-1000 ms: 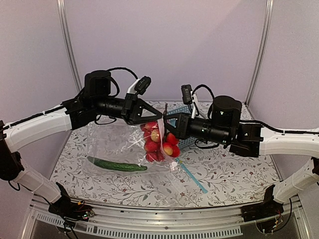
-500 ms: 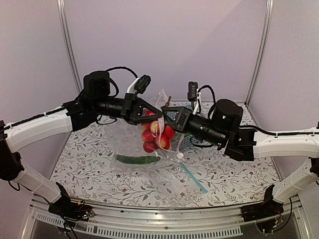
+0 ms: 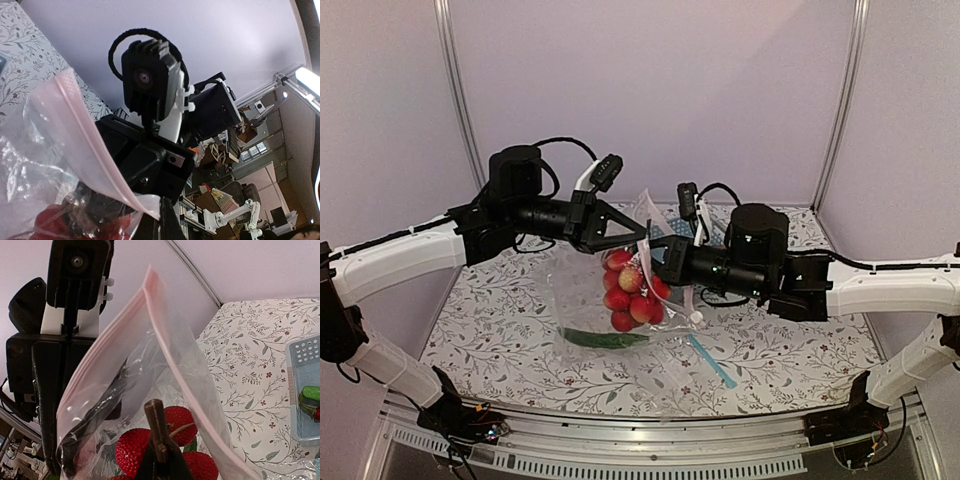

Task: Place the food in the zip-top bag and seal the zipper
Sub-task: Place the fake fruit in the zipper food storage bag.

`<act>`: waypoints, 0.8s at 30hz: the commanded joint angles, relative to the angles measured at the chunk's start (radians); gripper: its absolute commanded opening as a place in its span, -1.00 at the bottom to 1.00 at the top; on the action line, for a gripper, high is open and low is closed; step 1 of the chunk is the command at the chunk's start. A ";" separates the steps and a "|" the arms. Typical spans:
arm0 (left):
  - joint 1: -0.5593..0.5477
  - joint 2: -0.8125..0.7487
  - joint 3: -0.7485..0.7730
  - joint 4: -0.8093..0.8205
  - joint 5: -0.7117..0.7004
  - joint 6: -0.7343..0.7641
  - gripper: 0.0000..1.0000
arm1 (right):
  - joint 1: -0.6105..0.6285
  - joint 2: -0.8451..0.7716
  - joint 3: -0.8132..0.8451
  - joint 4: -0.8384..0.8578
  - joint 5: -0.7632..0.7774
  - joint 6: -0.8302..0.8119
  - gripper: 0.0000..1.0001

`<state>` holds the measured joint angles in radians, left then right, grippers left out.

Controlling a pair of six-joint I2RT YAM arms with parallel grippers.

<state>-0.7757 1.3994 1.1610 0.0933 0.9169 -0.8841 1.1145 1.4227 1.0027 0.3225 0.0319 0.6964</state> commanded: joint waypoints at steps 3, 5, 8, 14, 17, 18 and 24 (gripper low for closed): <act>-0.011 0.003 -0.014 0.031 -0.007 -0.003 -1.00 | 0.011 0.016 0.097 -0.137 -0.057 -0.056 -0.78; -0.011 0.001 -0.015 0.027 -0.008 -0.001 -1.00 | 0.011 0.011 0.105 -0.157 -0.054 -0.065 -0.53; -0.002 -0.004 -0.020 0.015 -0.018 0.004 -1.00 | 0.011 -0.015 0.111 -0.197 -0.039 -0.081 -0.28; 0.023 -0.002 -0.043 0.005 -0.028 -0.002 -1.00 | 0.010 -0.081 0.111 -0.281 0.013 -0.111 -0.01; 0.037 -0.002 -0.053 0.000 -0.035 -0.001 -1.00 | 0.010 -0.121 0.114 -0.319 0.014 -0.121 0.10; 0.044 -0.002 -0.056 -0.006 -0.038 0.002 -1.00 | 0.011 -0.135 0.118 -0.322 0.009 -0.124 0.13; 0.075 0.004 -0.055 -0.061 -0.044 0.043 -1.00 | 0.011 -0.218 0.139 -0.428 -0.021 -0.143 0.28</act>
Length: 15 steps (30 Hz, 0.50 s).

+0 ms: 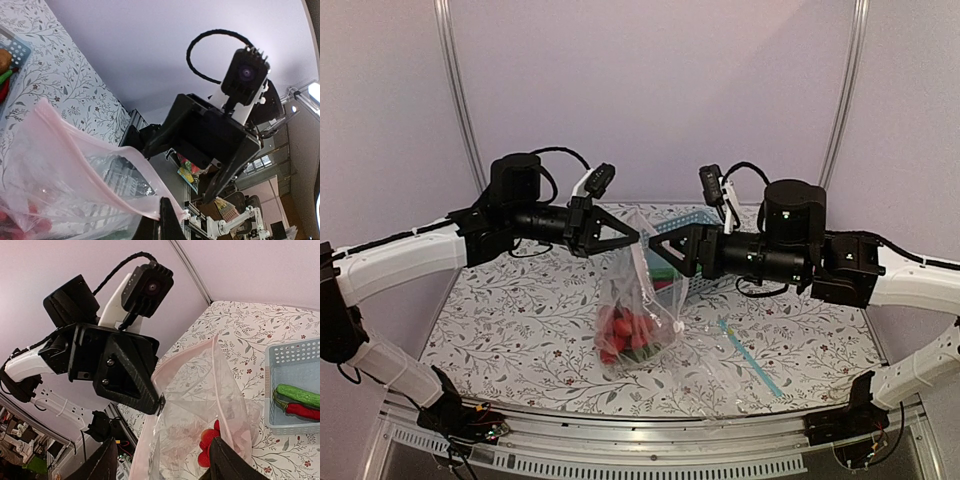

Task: Place the food in the zip-top bag and seal the zipper
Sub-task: Place the fake fruit in the zipper food storage bag, then pass from the left arm to the right

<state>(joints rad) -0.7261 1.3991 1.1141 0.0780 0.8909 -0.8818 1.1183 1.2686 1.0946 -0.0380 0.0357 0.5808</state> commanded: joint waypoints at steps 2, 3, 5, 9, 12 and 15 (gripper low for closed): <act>0.035 0.007 -0.001 -0.072 -0.019 0.062 -1.00 | 0.006 -0.083 0.058 -0.106 -0.022 -0.039 0.31; 0.042 0.007 0.003 -0.092 -0.018 0.071 -1.00 | 0.006 -0.094 0.062 -0.134 -0.013 -0.048 0.32; 0.049 0.007 0.010 -0.135 -0.021 0.088 -1.00 | 0.006 -0.106 0.073 -0.181 0.019 -0.058 0.35; 0.059 0.001 0.019 -0.174 -0.023 0.114 -1.00 | 0.007 -0.098 0.127 -0.346 0.135 -0.080 0.36; 0.066 -0.004 0.027 -0.208 -0.027 0.133 -1.00 | 0.007 -0.058 0.185 -0.476 0.194 -0.080 0.36; 0.071 -0.009 0.032 -0.233 -0.031 0.147 -1.00 | 0.008 -0.003 0.227 -0.538 0.187 -0.075 0.34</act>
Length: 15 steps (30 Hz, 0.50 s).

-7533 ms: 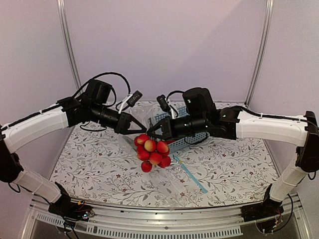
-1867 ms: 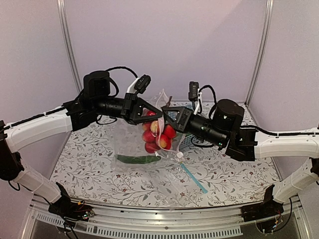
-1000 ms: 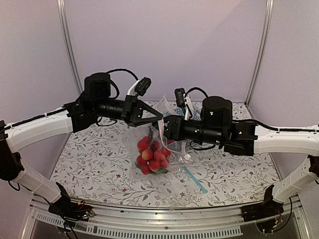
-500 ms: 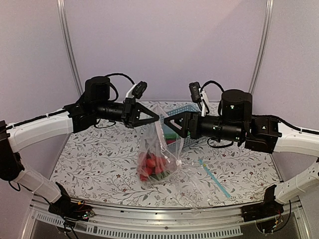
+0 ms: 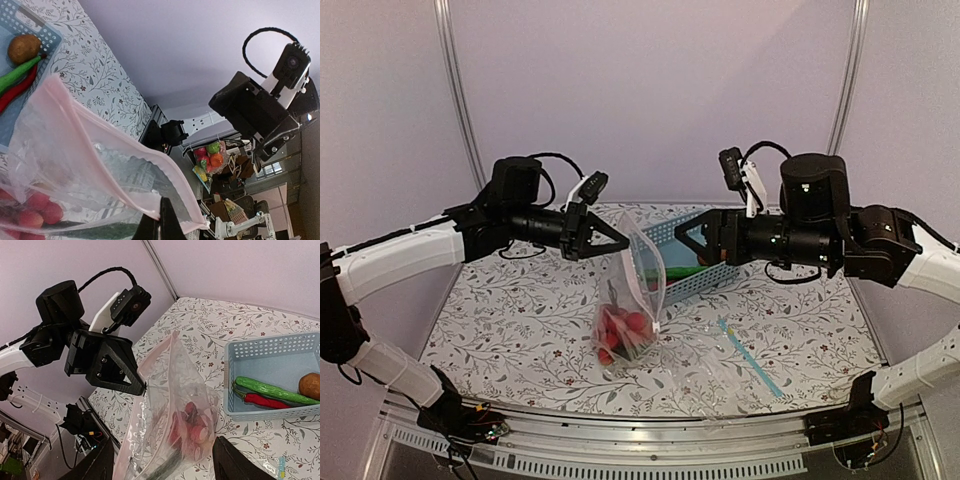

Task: Place the food in the zip-top bag and seal the zipper
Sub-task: Pass from the left arm to the right

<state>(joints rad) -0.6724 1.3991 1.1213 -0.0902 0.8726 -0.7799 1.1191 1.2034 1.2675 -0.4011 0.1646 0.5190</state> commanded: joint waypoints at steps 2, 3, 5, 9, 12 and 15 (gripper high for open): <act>0.020 -0.012 0.025 -0.076 -0.015 0.050 -1.00 | 0.006 0.095 0.068 -0.182 0.046 -0.004 0.30; 0.020 -0.013 0.026 -0.081 -0.017 0.052 -1.00 | 0.006 0.104 0.071 -0.179 0.035 -0.001 0.28; 0.022 -0.017 0.026 -0.089 -0.019 0.056 -1.00 | 0.006 0.130 0.079 -0.171 0.013 0.001 0.25; 0.023 -0.020 0.029 -0.108 -0.022 0.067 -1.00 | 0.007 0.173 0.108 -0.136 -0.050 0.002 0.21; 0.025 -0.023 0.035 -0.127 -0.026 0.078 -1.00 | 0.006 0.198 0.119 -0.104 -0.068 0.008 0.19; 0.026 -0.025 0.043 -0.152 -0.034 0.094 -1.00 | 0.005 0.211 0.123 -0.072 -0.088 0.016 0.18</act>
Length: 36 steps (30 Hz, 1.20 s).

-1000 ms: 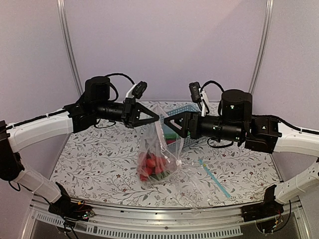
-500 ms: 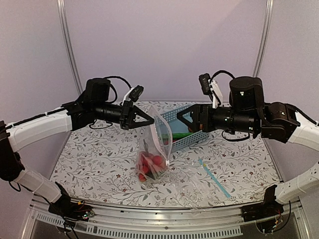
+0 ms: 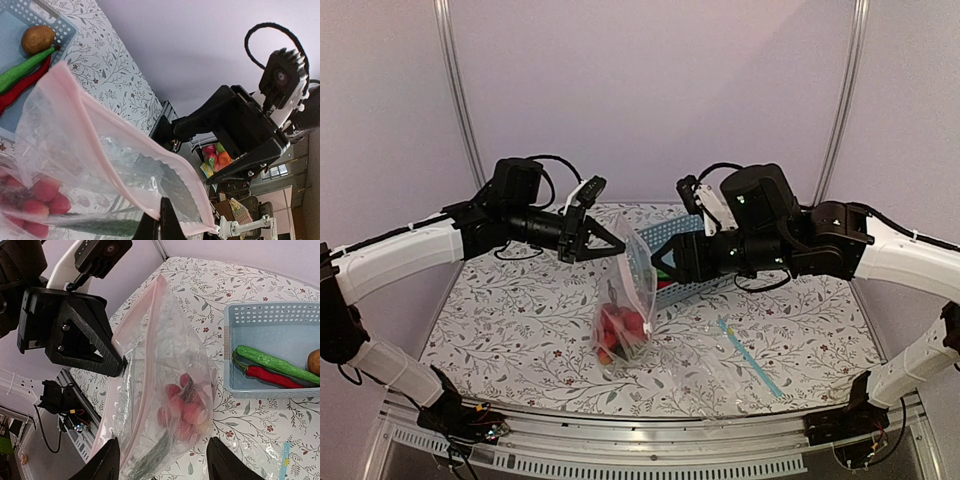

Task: Place the food in the zip-top bag and seal the zipper
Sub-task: Pass from the left arm to the right

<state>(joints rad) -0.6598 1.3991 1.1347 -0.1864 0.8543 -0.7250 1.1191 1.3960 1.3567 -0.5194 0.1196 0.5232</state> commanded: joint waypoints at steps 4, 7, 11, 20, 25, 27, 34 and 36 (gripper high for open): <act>0.015 -0.028 0.045 -0.091 -0.023 0.061 -1.00 | 0.007 0.048 0.047 0.057 -0.067 0.018 0.11; 0.018 -0.028 0.058 -0.131 -0.025 0.082 -1.00 | 0.006 0.080 0.062 0.057 -0.082 0.021 -0.05; 0.029 -0.028 0.095 -0.238 -0.040 0.134 -1.00 | 0.007 0.107 0.074 0.058 -0.079 0.026 -0.44; 0.081 -0.048 0.199 -0.609 -0.218 0.304 -1.00 | 0.007 0.064 0.073 0.055 0.012 0.027 -1.00; 0.084 -0.086 0.229 -0.752 -0.424 0.357 -0.89 | 0.007 0.054 0.080 0.056 0.041 0.027 -1.00; 0.085 -0.111 0.228 -0.759 -0.450 0.343 -0.77 | 0.007 0.066 0.085 0.057 0.044 0.028 -1.00; 0.080 -0.206 0.155 -0.571 -0.259 0.170 0.21 | 0.030 0.115 0.123 0.061 0.086 0.028 -1.00; 0.076 -0.222 0.136 -0.519 -0.212 0.122 0.44 | 0.035 0.127 0.134 0.067 0.094 0.028 -1.00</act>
<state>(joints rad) -0.5865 1.2091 1.3144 -0.8127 0.5407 -0.5018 1.1347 1.4952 1.4471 -0.4683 0.1699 0.5499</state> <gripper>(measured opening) 0.642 0.006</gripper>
